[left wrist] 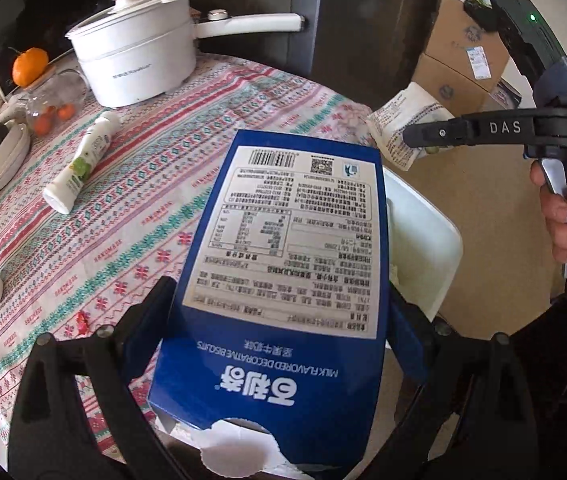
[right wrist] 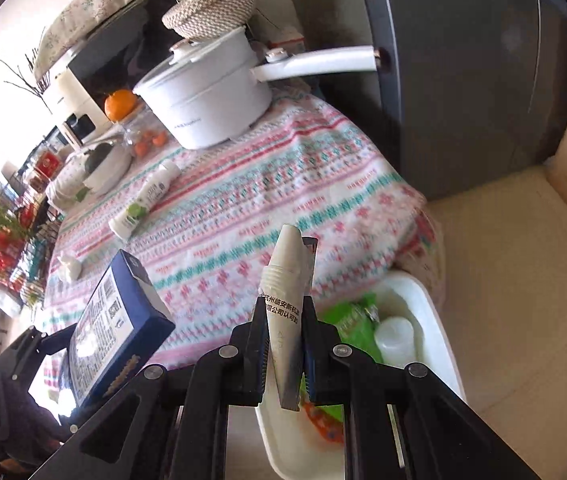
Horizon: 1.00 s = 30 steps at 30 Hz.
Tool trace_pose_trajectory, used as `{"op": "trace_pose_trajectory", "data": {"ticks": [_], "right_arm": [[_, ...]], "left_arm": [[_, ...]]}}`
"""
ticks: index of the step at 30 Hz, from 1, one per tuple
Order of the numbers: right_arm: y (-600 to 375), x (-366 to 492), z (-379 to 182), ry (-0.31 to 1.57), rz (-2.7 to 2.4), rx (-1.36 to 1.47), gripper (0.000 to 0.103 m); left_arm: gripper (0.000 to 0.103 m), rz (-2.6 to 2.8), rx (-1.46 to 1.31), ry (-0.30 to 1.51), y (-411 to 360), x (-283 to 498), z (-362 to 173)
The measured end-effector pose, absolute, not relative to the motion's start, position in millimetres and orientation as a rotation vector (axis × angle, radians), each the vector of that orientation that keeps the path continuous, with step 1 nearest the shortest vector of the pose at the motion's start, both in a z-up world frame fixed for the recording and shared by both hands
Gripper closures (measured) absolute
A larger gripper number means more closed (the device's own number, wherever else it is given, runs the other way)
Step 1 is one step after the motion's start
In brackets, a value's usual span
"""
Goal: Collect trash
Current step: 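Carry the blue box and wrapper packet over the white bin and release both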
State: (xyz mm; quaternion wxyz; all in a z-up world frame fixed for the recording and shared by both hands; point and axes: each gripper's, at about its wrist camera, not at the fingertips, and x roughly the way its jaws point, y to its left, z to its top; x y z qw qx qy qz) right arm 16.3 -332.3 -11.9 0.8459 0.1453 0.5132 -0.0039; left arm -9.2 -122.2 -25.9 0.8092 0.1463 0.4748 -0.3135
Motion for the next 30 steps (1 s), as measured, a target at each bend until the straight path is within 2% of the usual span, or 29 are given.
{"op": "trace_pose_trajectory", "data": {"ticks": [13, 24, 30], "right_arm": [[-380.2, -38.0, -46.5, 1.197, -0.074, 0.255, 0.088], [-401.0, -46.3, -54.7, 1.225, -0.099, 0.269, 0.088], [-405.1, -45.2, -57.9, 1.241, -0.097, 0.289, 0.087]], "left_arm": [[0.007, -0.811, 0.514, 1.146, -191.5, -45.0, -78.3], [0.006, -0.837, 0.659, 1.149, -235.9, -54.3, -114.5], [0.005, -0.852, 0.644, 1.136, -239.1, -59.0, -108.9]]}}
